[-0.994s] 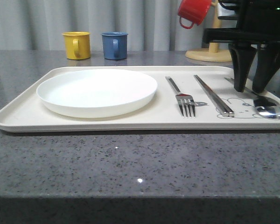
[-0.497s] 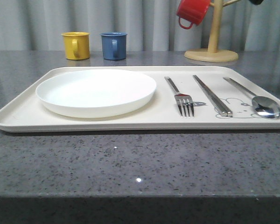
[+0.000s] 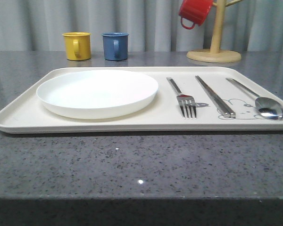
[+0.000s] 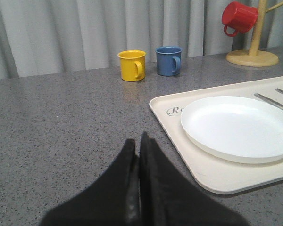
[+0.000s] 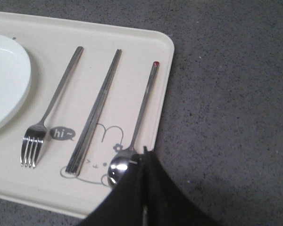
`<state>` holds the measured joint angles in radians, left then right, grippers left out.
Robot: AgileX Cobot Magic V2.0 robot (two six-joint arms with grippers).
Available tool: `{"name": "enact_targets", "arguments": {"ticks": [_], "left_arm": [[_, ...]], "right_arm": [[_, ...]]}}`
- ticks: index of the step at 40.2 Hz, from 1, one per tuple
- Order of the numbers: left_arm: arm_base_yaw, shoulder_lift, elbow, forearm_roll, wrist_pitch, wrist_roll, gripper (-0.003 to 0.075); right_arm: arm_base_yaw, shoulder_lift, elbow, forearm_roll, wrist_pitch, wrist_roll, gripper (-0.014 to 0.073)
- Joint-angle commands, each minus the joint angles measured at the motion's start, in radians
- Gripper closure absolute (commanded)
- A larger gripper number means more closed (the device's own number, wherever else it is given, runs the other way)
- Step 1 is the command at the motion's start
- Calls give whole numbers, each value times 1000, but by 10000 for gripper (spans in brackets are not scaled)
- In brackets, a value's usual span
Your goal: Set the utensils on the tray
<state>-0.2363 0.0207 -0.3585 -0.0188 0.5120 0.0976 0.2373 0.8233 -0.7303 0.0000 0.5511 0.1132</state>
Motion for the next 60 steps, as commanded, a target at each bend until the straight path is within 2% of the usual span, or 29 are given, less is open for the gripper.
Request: {"name": "enact_targets", "arguments": {"ticks": [1,11,18,56,60], "left_arm": [[1,13,-24,-9,-85,-9,738],[1,13,-24,-9,-85,-9,738],[1,13,-24,-9,-85,-9,738],[1,13,-24,-9,-85,-9,738],[14,-2,12,-9,-122,-9,738]], "right_arm": [[0,-149,121,-17,-174,-13,664],[0,-506,319,-21,-200,-13,664],[0,-612,348,-21,-188,-13,664],[0,-617,348,-21,-190,-13,664],[0,-617,348,-21,-190,-13,664]]}}
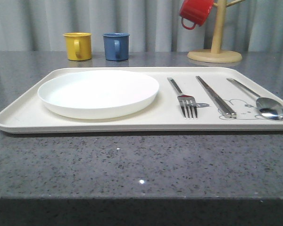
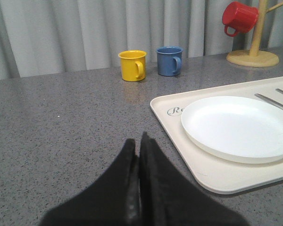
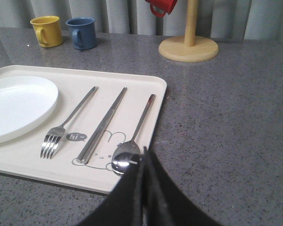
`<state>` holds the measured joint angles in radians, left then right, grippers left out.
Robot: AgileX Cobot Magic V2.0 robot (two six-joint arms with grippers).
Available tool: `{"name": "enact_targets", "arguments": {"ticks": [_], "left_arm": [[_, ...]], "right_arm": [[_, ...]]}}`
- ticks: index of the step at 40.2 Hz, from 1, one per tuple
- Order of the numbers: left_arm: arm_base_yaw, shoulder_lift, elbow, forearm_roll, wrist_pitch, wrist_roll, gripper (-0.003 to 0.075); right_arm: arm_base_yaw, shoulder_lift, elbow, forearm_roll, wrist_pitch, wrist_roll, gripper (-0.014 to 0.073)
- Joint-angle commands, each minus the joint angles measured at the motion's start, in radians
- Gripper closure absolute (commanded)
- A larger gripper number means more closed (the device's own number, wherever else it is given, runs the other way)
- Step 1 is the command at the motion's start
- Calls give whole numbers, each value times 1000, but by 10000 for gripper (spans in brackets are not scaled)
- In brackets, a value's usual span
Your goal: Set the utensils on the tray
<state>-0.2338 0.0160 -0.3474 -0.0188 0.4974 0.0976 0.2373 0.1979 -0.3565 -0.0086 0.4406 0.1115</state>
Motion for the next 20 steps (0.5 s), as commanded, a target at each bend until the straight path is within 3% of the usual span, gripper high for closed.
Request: {"name": "enact_targets", "arguments": {"ticks": [1,14,20], "left_arm": [[22,-4,11,-9,-115,-9,738],[221,-46,249,-9,-262,-9,738],[257,-46,339,-9,-350,-9,738]], "right_arm": [[0,8,-25,-12,-80,-11,664],[0,8,-25,-12,-80,-11,664],[0,8,-25,-12,-80,-11,664]]}}
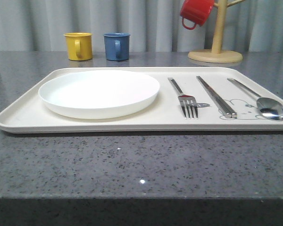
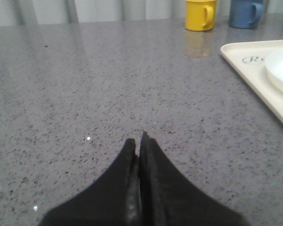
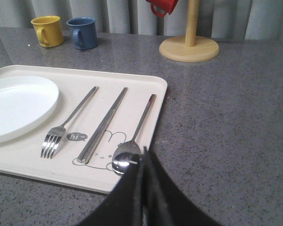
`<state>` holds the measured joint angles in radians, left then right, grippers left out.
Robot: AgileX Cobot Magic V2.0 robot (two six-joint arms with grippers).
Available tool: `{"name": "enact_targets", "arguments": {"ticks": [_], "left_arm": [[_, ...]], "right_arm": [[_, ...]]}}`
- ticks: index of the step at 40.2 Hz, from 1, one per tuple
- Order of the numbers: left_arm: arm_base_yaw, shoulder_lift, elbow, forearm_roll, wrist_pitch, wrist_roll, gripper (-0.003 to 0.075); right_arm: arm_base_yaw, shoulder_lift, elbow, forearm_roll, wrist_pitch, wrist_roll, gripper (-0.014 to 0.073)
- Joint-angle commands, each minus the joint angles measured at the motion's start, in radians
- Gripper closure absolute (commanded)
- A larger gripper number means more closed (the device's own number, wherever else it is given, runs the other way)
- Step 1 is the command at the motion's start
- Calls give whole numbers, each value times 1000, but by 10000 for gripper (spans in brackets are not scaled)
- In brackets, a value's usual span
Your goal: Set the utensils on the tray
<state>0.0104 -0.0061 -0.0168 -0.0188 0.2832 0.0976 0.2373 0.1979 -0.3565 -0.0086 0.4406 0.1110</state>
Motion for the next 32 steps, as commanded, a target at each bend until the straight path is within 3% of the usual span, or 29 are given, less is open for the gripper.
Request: {"name": "enact_targets", "arguments": {"ticks": [1,32], "left_arm": [[14,-24,23,-9,-160,-9,738],[14,-24,22,-10,-162,-9,738]], "right_arm": [[0,8,-25,-12,-80,-11,664],[0,8,-25,-12,-80,-11,664]]}}
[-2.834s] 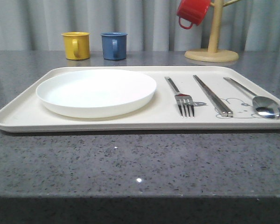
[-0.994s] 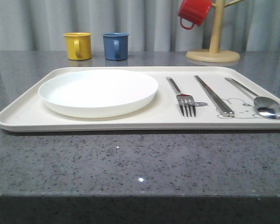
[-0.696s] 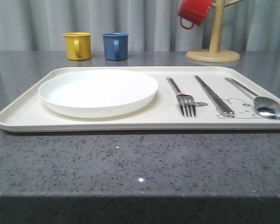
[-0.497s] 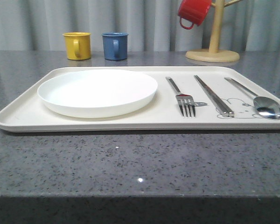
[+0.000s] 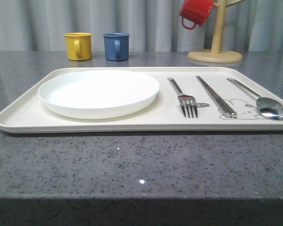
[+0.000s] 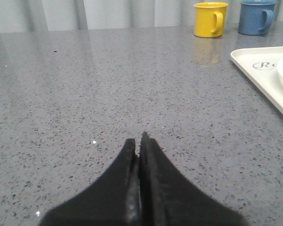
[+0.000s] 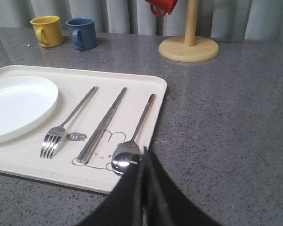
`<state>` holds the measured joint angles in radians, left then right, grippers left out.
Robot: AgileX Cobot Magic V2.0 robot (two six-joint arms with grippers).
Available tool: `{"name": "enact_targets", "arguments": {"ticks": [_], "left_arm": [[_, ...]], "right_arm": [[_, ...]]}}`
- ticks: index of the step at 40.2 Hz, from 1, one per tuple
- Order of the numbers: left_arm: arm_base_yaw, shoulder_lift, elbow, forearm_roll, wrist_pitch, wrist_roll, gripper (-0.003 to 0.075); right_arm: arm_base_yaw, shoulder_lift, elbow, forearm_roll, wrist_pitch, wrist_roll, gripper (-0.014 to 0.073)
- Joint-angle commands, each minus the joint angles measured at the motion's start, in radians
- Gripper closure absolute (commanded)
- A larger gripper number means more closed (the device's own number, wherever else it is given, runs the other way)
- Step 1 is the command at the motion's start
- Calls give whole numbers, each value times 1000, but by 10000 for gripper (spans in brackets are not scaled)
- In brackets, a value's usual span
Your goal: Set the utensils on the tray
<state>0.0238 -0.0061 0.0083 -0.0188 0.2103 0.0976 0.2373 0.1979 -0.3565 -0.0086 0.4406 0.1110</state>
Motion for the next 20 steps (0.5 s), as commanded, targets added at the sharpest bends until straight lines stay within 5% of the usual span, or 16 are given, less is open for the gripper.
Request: {"name": "enact_targets", "arguments": {"ticks": [1,13,20], "left_arm": [[1,-24,-3,-10,-89,-9,738],[1,-24,-3,-10,-89,-9,738],[1,-24,-3,-10,-89,-9,738]], "right_arm": [[0,8,-25,-12,-80,-11,664],[-7,2,2,-40,-118,-17,664],[-94,-43,132,50,-207,-125,664]]}}
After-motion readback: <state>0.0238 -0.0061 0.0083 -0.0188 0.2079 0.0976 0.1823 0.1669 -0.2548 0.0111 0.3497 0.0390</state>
